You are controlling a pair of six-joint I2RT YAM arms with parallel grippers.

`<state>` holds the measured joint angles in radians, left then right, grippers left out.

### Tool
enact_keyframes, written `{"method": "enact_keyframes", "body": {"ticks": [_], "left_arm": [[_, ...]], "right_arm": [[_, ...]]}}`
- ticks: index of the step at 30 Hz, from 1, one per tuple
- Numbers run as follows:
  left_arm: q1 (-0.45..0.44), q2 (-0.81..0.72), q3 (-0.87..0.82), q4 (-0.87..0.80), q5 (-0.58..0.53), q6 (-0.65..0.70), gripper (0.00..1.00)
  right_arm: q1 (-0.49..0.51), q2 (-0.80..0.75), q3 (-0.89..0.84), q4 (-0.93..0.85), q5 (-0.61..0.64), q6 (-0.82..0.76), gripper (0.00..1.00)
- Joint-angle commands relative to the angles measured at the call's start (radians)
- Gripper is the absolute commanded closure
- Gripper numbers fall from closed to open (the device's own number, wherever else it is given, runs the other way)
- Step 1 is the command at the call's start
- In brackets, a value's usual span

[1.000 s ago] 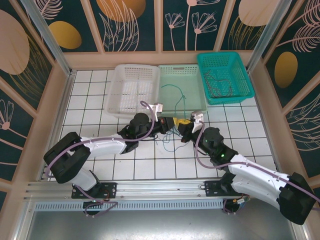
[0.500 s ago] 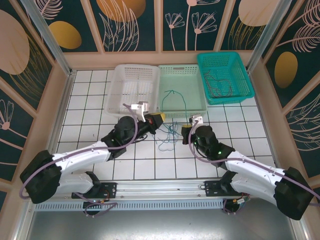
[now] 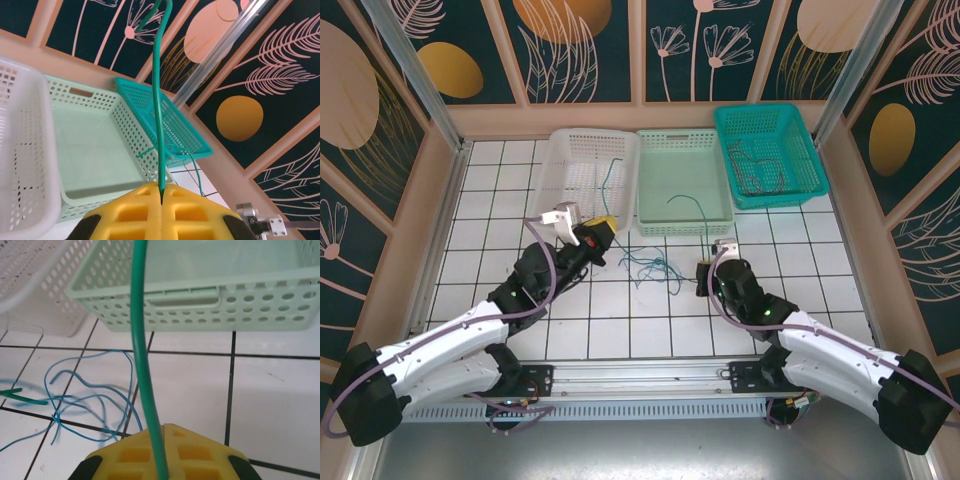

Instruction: Untangle the cables

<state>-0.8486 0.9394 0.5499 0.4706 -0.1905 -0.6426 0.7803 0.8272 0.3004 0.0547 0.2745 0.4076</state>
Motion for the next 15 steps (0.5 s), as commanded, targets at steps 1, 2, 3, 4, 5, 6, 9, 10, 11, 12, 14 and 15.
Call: {"method": "enact_keyframes", "body": {"ticks": [1,2,3,4,5,6,9,10,11,12,14,15], "left_arm": [[0.008,-0.023,-0.018,-0.029,-0.049,0.031,1.0],[0.007,-0.03,-0.02,-0.037,-0.055,0.032,1.0],[0.007,-0.035,-0.022,-0.046,-0.06,0.034,1.0],[0.007,-0.044,-0.024,-0.058,-0.068,0.038,1.0],[0.007,-0.053,-0.023,-0.072,-0.077,0.043,1.0],[0.008,-0.063,-0.024,-0.084,-0.089,0.048,1.0],[0.007,-0.096,-0.024,-0.115,-0.118,0.063,1.0],[0.009,-0.107,-0.024,-0.122,-0.124,0.069,1.0],[0.009,-0.118,-0.024,-0.125,-0.131,0.073,1.0],[0.009,-0.124,-0.024,-0.125,-0.134,0.077,1.0],[0.009,-0.131,-0.021,-0.13,-0.146,0.087,1.0],[0.009,-0.132,-0.017,-0.137,-0.151,0.093,0.99]], "right_arm": [[-0.006,-0.011,-0.019,-0.039,0.05,0.029,1.0],[-0.007,-0.013,-0.021,-0.042,0.058,0.033,1.0],[-0.008,-0.014,-0.022,-0.044,0.06,0.034,1.0],[-0.009,-0.015,-0.023,-0.05,0.064,0.037,1.0],[-0.011,-0.017,-0.025,-0.055,0.069,0.041,1.0],[-0.01,-0.018,-0.026,-0.06,0.073,0.043,1.0],[-0.01,-0.028,-0.034,-0.064,0.077,0.051,1.0],[-0.01,-0.036,-0.038,-0.057,0.069,0.05,1.0],[-0.01,-0.044,-0.042,-0.049,0.066,0.05,1.0],[-0.01,-0.05,-0.046,-0.039,0.065,0.05,1.0],[-0.01,-0.062,-0.055,-0.014,0.053,0.041,1.0],[-0.01,-0.065,-0.059,-0.003,0.043,0.037,1.0]]}}
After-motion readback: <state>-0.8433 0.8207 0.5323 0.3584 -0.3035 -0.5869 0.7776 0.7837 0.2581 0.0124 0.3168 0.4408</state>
